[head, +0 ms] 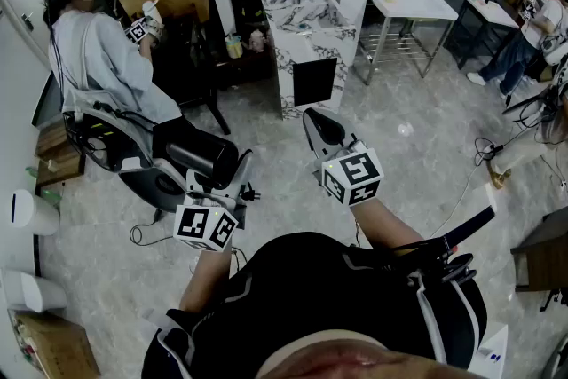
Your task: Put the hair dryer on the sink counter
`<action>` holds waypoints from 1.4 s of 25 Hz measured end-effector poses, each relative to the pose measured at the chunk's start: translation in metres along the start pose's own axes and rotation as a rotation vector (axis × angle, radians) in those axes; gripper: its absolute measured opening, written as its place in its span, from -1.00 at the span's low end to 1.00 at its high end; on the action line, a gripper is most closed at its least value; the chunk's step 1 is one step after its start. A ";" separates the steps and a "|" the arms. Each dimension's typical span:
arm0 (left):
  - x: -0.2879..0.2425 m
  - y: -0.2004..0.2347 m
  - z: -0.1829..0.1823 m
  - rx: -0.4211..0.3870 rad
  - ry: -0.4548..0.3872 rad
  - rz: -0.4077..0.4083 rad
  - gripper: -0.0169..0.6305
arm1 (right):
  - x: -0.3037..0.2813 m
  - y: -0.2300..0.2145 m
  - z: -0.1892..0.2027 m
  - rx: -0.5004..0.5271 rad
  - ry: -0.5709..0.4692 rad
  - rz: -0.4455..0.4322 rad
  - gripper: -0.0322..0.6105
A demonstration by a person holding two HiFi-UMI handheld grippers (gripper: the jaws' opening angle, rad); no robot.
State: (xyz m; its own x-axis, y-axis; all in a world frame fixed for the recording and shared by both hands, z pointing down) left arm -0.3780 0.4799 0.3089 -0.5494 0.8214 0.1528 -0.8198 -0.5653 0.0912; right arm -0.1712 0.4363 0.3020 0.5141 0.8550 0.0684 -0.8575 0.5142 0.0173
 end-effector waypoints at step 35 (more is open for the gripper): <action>-0.016 0.027 0.003 0.057 -0.004 0.138 0.15 | -0.017 0.015 0.007 -0.015 0.045 0.072 -0.81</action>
State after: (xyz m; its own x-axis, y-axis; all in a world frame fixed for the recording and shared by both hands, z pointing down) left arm -0.3907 0.4516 0.3117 -0.6556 0.7353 0.1718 -0.7259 -0.6764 0.1251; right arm -0.1933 0.4294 0.3085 0.4518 0.8918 0.0239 -0.8921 0.4519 -0.0015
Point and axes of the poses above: the fingertips, and each gripper's own axes: x backward along the fingers, y to its left, z out of its underside, the point moved 5 cm from there along x, backward along the fingers
